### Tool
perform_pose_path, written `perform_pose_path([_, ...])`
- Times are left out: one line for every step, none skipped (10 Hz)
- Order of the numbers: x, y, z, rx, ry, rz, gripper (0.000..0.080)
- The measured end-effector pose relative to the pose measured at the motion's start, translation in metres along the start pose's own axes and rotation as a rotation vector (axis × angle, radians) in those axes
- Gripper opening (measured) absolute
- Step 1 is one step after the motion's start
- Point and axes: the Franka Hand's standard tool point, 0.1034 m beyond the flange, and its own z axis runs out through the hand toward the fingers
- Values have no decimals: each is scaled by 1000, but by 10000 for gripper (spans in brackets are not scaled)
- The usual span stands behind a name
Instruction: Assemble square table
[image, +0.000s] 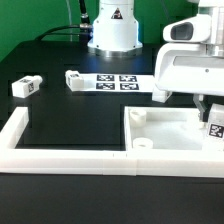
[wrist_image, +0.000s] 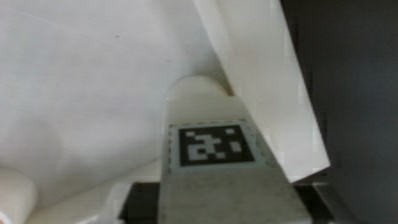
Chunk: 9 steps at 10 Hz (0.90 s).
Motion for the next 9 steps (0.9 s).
perform_pose_path([1,1,0,0,-3,163,292])
perform_pose_path([2,2,0,-1,-25,344,292])
perform_pose_path([0,0,1,-2,-63,551,292])
perform_pose_path([1,0,1,-2,-87,737,292])
perform_pose_path([1,1,1,8,-114,877,292])
perform_pose_path([1,1,1,4,-122,945,292])
perform_pose_path([0,0,1,3,-124,966,292])
perform_pose_path([0,0,1,0,-125,1037,292])
perform_pose_path([0,0,1,-3,-125,1070,292])
